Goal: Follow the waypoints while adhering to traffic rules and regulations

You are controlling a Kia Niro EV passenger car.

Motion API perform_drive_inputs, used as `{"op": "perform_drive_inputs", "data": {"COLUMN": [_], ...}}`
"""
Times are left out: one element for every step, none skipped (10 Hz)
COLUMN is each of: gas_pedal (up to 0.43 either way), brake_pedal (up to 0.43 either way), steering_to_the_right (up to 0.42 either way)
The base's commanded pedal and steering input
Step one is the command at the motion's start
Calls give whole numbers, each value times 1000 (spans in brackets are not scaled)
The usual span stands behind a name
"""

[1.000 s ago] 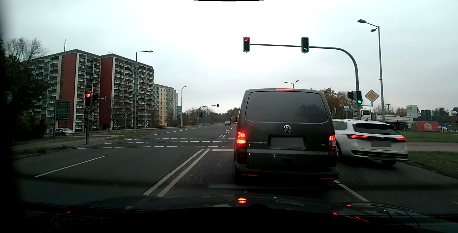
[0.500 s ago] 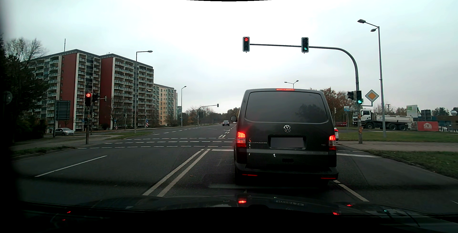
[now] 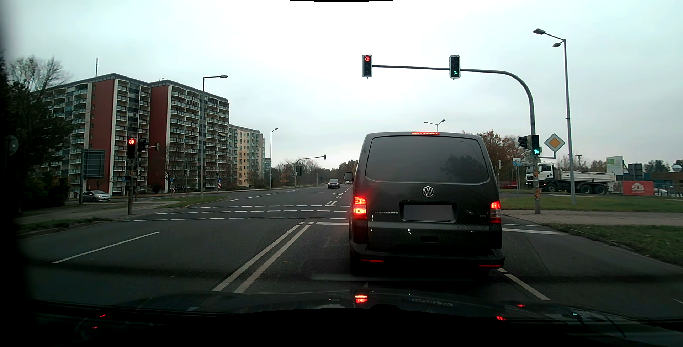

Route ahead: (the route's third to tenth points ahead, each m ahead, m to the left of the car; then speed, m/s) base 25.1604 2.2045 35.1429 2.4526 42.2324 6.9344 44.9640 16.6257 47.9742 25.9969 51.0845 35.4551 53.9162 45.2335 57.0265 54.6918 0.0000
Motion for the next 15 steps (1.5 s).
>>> {"op": "perform_drive_inputs", "data": {"gas_pedal": [0, 0, 0, 0, 0, 0, 0, 0, 0, 0, 0, 0, 0, 0, 0], "brake_pedal": [396, 415, 427, 439, 451, 470, 482, 488, 488, 488, 488, 494, 488, 470, 439], "steering_to_the_right": [-6, -6, -6, -6, -6, -6, -6, -6, -6, -6, -6, -6, -6, -6, -6]}}
